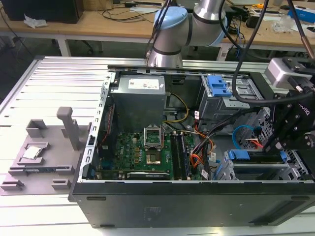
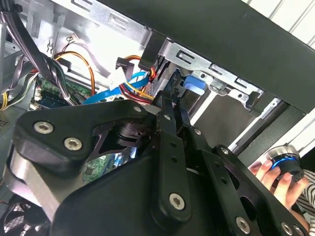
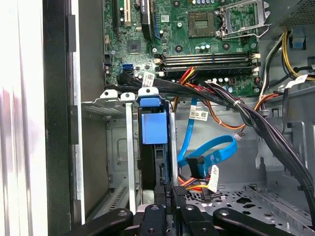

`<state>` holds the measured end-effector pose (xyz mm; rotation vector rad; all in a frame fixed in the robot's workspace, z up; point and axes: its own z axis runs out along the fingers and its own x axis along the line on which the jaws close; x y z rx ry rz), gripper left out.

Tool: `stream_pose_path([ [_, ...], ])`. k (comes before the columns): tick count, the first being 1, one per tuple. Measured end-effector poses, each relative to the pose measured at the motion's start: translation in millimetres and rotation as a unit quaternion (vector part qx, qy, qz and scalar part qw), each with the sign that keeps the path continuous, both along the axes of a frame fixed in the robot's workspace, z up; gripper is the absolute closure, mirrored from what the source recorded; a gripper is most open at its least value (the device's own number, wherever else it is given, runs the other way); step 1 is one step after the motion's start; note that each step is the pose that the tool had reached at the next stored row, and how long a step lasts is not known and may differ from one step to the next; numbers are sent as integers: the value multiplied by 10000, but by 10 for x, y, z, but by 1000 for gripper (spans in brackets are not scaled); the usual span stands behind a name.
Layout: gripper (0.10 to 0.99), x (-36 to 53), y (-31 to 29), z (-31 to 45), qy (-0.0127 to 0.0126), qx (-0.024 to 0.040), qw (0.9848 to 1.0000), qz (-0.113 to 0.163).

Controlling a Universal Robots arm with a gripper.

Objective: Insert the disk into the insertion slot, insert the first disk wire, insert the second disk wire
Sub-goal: 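Insert the first disk wire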

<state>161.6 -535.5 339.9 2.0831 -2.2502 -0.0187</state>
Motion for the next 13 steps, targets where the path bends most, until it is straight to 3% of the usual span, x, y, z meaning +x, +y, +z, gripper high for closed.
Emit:
stream_pose_path([
  [13,910,18,-42,-51,-1,5,10000,0],
])
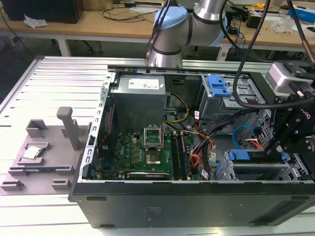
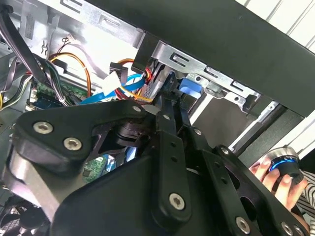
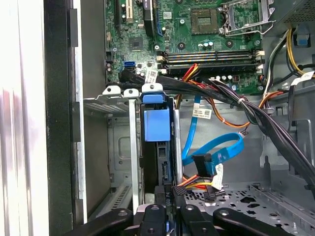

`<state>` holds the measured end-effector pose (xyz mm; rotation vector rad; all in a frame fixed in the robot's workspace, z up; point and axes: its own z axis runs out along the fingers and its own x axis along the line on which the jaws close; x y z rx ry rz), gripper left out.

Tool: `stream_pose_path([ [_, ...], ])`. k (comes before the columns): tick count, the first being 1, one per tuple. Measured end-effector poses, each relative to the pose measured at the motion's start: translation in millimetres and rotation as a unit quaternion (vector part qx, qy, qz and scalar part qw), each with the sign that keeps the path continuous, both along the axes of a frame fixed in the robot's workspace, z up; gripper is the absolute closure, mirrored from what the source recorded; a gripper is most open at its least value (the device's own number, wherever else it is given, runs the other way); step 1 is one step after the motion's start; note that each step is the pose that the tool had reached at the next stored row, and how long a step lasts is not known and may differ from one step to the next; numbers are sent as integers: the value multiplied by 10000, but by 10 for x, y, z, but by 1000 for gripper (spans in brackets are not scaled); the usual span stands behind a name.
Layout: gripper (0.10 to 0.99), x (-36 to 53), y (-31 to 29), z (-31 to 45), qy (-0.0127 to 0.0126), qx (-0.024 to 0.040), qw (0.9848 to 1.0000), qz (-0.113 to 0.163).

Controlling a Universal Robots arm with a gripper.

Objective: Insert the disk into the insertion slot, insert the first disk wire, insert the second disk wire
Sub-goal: 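Insert the first disk wire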

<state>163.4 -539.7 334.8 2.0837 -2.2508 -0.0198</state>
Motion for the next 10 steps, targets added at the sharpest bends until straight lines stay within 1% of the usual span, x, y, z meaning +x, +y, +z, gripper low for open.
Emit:
stream_pose_path([
  [1,898,0,0,-1,1,1,10000,0],
  [2,835,0,0,0,1,0,10000,0],
  [3,835,0,0,15,1,-2,10000,0],
  [7,835,0,1,211,0,-1,10000,0],
  [9,835,-1,5,292,0,-2,10000,0],
  [10,851,-1,6,356,0,-1,10000,0],
])
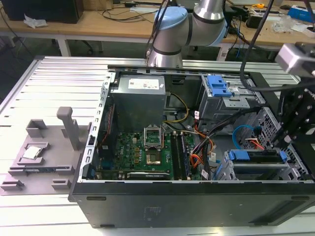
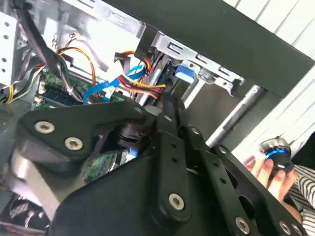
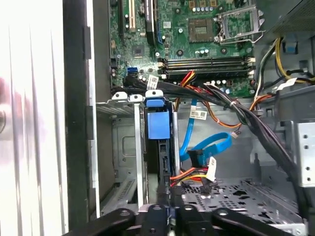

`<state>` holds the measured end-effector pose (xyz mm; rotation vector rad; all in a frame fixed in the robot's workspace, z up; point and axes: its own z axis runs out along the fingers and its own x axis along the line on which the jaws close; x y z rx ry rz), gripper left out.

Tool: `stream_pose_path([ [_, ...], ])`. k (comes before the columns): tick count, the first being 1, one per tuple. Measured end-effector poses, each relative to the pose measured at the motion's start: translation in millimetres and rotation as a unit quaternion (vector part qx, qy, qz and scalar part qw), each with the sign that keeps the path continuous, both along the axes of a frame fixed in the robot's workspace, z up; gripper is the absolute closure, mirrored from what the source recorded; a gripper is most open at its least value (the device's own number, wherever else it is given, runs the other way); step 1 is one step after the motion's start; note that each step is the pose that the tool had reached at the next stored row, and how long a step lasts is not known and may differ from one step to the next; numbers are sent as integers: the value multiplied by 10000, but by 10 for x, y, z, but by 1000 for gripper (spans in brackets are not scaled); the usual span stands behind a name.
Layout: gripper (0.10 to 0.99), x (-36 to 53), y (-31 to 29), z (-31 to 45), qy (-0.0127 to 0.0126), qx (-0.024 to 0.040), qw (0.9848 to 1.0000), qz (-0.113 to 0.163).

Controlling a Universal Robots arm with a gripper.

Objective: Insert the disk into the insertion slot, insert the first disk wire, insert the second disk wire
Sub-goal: 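Insert the first disk wire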

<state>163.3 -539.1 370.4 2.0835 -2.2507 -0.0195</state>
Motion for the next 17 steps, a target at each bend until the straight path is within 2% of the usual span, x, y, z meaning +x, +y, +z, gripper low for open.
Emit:
stream_pose_path([
  [1,980,0,0,44,-1,-1,10000,0],
  [2,980,0,0,83,-2,-1,10000,1],
  [4,980,0,0,232,-8,-1,10000,3],
  [5,980,-1,0,263,-9,3,10000,3],
  [17,980,-1,0,268,-9,5,10000,3],
])
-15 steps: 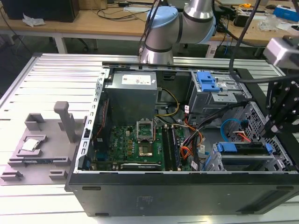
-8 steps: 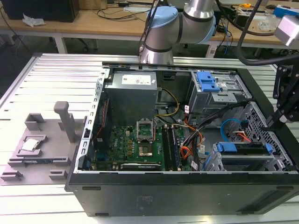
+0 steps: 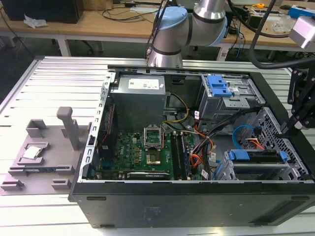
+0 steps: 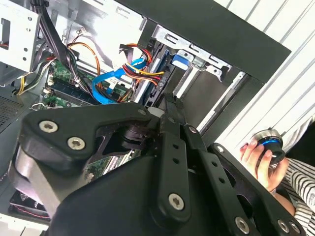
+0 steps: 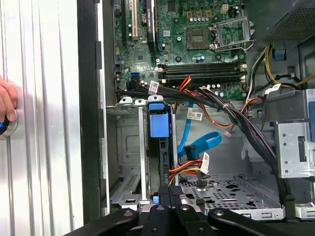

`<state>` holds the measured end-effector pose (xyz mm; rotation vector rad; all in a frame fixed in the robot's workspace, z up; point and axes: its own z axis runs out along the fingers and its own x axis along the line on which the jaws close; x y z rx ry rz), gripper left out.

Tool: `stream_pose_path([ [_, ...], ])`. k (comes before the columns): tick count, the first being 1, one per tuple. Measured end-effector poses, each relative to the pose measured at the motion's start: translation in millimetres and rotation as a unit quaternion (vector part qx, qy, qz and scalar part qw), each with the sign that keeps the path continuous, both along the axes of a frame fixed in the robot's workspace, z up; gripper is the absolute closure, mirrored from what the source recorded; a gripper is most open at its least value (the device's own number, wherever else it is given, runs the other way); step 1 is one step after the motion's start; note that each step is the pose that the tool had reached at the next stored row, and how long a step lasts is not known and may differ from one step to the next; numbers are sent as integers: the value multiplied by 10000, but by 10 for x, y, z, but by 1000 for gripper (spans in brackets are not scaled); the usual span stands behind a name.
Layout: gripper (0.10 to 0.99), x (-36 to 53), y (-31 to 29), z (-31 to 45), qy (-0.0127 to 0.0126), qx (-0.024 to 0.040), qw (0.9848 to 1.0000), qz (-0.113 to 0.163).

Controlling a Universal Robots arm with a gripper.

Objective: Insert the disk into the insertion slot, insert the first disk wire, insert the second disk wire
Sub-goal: 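Insert the first disk wire, then insert the second disk wire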

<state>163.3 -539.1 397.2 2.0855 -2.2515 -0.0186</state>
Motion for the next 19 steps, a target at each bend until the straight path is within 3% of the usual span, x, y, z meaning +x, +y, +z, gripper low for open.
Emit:
stream_pose_path([
  [5,973,0,0,0,0,0,10000,0],
  [7,851,0,0,0,0,0,10000,0],
  [8,725,0,0,0,0,1,10000,0],
  [10,725,-2,3,0,0,13,10000,0],
  [11,725,-32,72,-10,0,54,10000,0],
  [15,725,-243,190,-94,-4,117,9999,34],
  [19,725,-376,239,-165,-8,128,9999,86],
])
